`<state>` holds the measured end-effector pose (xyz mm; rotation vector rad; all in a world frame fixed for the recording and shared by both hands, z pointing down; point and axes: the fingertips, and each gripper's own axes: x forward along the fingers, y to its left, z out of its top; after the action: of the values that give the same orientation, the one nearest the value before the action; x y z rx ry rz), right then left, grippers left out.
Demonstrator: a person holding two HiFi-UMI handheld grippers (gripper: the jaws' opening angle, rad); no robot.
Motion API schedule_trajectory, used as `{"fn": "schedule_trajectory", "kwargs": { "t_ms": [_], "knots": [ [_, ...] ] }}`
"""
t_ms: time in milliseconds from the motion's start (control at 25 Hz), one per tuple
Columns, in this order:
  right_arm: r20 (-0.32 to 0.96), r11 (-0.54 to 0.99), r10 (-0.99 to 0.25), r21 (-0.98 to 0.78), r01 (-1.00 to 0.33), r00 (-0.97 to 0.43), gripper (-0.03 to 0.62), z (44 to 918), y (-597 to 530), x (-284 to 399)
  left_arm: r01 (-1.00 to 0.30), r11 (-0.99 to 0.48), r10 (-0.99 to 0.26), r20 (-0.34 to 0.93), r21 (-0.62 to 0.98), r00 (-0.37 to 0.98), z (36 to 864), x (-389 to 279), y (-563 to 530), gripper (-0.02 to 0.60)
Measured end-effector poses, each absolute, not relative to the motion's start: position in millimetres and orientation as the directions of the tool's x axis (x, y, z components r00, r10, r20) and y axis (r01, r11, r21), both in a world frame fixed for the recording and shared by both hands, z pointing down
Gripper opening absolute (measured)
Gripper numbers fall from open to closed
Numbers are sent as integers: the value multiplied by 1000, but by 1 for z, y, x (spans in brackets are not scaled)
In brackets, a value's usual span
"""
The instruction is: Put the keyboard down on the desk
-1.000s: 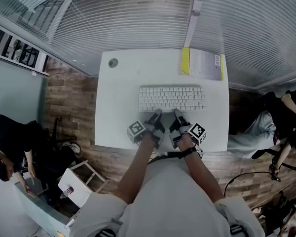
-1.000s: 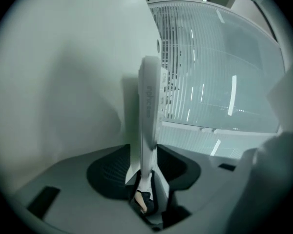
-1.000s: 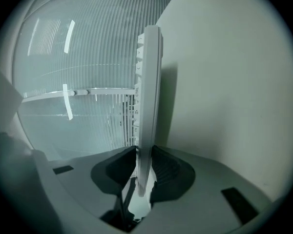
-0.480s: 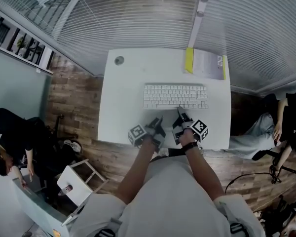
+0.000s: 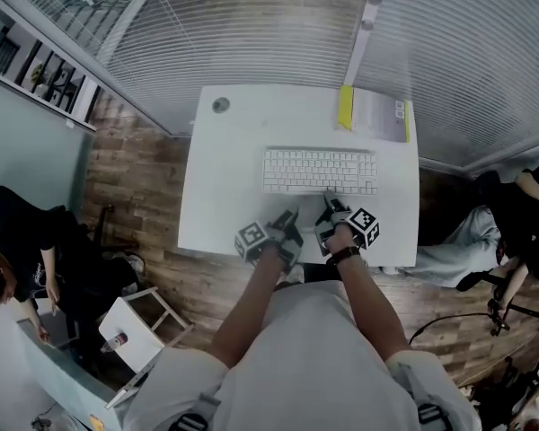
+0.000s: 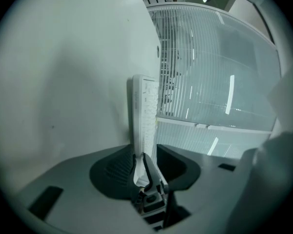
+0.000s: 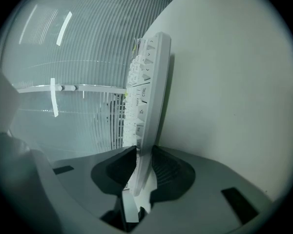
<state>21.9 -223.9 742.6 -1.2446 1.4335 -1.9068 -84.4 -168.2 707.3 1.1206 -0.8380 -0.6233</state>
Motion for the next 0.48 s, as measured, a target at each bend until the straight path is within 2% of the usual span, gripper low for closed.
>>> {"fn": "schedule_trajectory", "kwargs": {
  "t_ms": [120,160,200,480],
  "knots": [
    [460,-421,-742,-886,-195,-489,100,753,-219,23,12,323,-790,263,946,554,710,-88,-165,151],
    [481,-436,-731,-875,-211,-485,64,756,-217,23,9,320,-791,262,948,554,710,-89,-165,151],
    [493,-442,-724,-868,-224,-482,57,757,-217,23,7,317,-792,260,949,553,709,-90,-165,151],
    [496,-361,-710,-866,-346,-500,57,752,-210,25,-1,295,-796,246,955,553,699,-91,-163,150]
  ]
}}
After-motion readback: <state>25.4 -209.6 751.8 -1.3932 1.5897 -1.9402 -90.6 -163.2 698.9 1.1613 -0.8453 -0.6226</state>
